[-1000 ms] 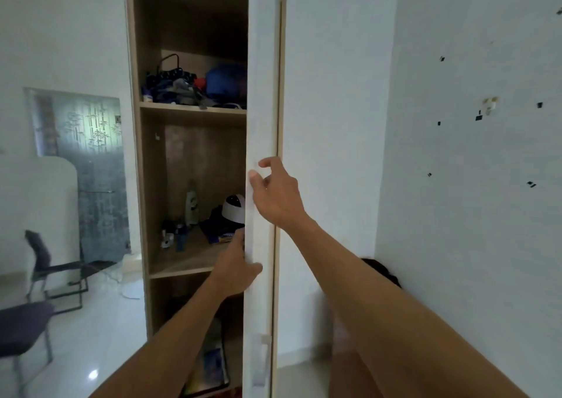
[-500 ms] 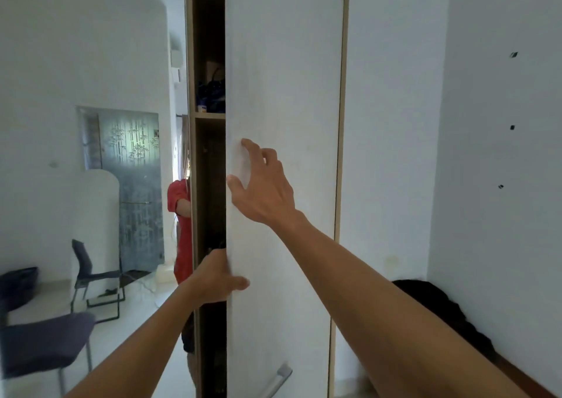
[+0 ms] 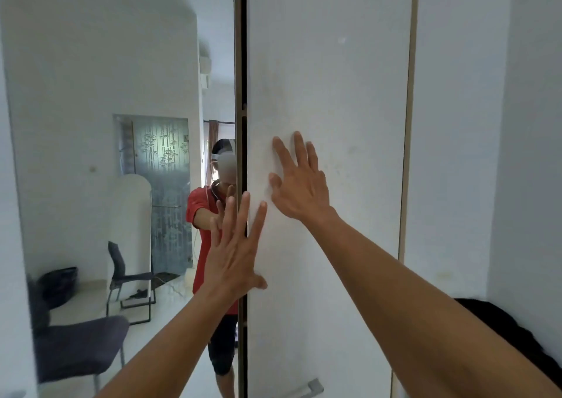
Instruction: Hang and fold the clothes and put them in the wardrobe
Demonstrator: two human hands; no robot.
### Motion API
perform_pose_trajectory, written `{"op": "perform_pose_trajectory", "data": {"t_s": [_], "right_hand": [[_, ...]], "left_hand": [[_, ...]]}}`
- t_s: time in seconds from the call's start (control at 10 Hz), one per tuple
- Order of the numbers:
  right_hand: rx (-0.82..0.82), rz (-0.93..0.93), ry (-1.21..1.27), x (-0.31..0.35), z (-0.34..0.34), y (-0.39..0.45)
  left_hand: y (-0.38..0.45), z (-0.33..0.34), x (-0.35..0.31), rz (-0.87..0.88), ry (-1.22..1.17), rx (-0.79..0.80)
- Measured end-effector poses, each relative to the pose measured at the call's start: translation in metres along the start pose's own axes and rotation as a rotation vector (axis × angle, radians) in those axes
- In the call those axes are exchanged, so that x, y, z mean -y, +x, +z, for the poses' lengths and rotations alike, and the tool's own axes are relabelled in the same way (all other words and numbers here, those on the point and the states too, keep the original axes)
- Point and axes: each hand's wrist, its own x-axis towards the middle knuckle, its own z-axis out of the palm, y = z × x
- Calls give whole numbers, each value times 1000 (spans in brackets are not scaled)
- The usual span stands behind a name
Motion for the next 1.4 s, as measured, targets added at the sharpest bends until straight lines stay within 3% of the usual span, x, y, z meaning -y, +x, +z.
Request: {"op": "perform_pose_trajectory", "data": {"t_s": [0.2, 0.9, 1.2, 1.4], "right_hand": [[50, 28, -30, -22, 24, 22], [27, 5, -77, -34, 72, 53], [178, 49, -29, -27, 57, 39], [425, 107, 25, -25, 61, -13]], "left_hand": [[29, 13, 8, 11, 253, 86], [62, 53, 33, -19, 228, 166], [59, 47, 19, -68, 200, 184], [27, 40, 1, -64, 176, 290]]}}
